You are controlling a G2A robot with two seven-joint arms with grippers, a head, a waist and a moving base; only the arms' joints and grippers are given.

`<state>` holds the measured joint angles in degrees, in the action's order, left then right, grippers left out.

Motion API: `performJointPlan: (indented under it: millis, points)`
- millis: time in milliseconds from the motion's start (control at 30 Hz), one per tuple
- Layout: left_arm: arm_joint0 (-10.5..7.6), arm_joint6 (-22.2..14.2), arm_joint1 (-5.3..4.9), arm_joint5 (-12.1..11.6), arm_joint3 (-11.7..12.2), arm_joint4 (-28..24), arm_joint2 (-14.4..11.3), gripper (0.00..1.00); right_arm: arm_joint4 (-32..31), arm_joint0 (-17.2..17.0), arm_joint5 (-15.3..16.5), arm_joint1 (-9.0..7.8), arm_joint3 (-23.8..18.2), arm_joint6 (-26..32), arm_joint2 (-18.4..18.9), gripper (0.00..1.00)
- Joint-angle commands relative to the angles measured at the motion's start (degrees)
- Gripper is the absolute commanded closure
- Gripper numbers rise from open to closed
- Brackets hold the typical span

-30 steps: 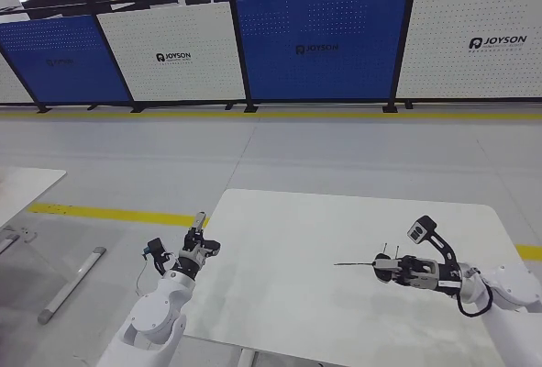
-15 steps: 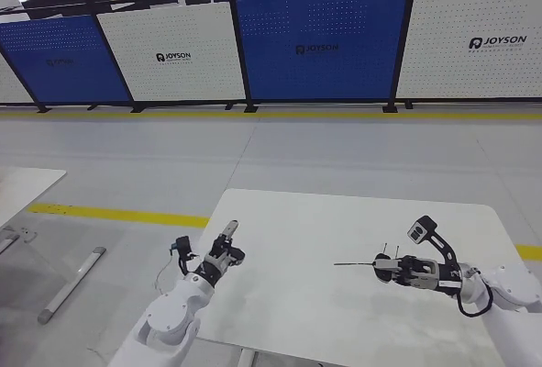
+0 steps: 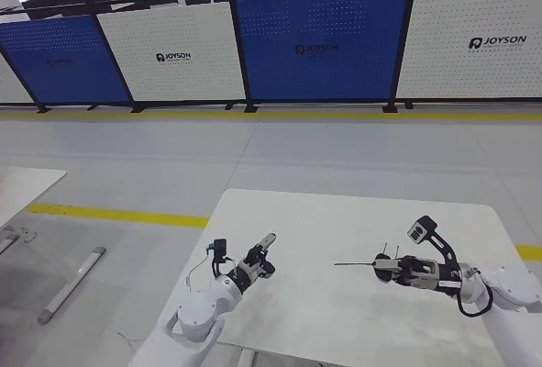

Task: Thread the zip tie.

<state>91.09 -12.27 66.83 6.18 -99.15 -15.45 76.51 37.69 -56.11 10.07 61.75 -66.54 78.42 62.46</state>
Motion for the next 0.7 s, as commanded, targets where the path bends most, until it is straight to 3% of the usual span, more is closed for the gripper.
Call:
performJointPlan:
  millis: [0, 133, 333, 567, 667]
  points:
    - [0.0, -0.01, 0.0, 0.01, 0.0, 0.0, 0.0, 0.0, -0.58, -0.88, 0.87, -0.04, -1.37, -2.94, 0.43, 1.0]
    - [0.77, -3.36, -0.18, -1.31, -0.67, -0.68, 0.13, 0.0, 0.6, -2.09, 2.55, 0.4, -1.65, -4.91, -0.29, 1.0]
    - [2.58, -9.16, -0.51, -5.28, -3.99, 2.02, -1.88, 0.0, 2.08, 0.32, 4.34, 2.19, 3.2, -5.99, -4.28, 1.0]
    - [-1.46, -9.6, 0.18, -4.7, -3.83, 2.7, -7.53, 0.0, 0.45, 3.66, 3.45, 3.85, 7.85, -5.79, -8.24, 1.0]
    - [-1.46, -9.6, 0.18, -4.7, -3.83, 2.7, -7.53, 0.0, 0.45, 3.66, 3.45, 3.85, 7.85, -5.79, -8.24, 1.0]
